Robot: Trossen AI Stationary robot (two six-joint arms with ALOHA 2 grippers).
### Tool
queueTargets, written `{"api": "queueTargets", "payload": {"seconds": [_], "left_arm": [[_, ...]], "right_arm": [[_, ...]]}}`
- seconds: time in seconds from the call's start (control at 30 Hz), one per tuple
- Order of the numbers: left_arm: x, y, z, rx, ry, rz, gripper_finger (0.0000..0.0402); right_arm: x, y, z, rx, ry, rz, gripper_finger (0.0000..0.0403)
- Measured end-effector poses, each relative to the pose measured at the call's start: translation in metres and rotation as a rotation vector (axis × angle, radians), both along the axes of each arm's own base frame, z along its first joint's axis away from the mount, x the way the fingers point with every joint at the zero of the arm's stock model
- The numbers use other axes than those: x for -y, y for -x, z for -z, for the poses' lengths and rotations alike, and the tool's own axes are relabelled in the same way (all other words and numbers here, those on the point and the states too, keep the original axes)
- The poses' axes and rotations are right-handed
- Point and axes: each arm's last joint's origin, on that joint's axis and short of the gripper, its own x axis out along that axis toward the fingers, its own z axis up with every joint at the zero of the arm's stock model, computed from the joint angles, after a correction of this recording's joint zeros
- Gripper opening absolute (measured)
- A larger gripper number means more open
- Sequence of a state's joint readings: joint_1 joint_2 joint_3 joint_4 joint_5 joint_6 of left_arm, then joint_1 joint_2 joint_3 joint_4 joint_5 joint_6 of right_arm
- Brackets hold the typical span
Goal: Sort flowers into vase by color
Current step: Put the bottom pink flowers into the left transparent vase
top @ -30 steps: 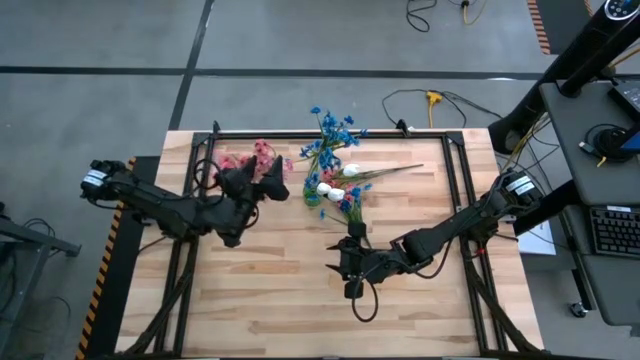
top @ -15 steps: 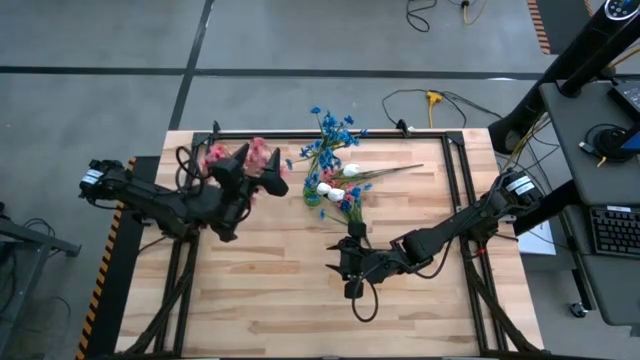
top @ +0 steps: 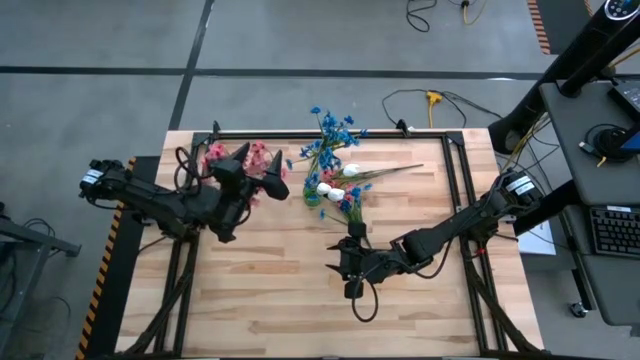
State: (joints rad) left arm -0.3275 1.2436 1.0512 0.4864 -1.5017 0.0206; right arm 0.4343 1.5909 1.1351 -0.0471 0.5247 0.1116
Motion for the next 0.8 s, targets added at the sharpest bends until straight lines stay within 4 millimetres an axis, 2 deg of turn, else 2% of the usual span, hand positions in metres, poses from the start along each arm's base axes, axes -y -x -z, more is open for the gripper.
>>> {"api": "queueTargets", "payload": {"seconds": [0.37,0.57,0.8], "left_arm": [[0.002,-0.005,0.008,-0.051,0.000,-0.060,0.0400],[0.003,-0.009,0.012,-0.255,-0.074,-0.070,0.0400],[0.001,-0.015,0.016,-0.298,-0.088,-0.085,0.0400]], "right_arm": [[0.000,0.000,0.000,-0.001,0.004,-0.002,0.0189],[0.000,0.000,-0.001,0.006,0.004,-0.004,0.0189],[0.000,-0.001,-0.001,0.012,0.008,-0.008,0.0189]]}}
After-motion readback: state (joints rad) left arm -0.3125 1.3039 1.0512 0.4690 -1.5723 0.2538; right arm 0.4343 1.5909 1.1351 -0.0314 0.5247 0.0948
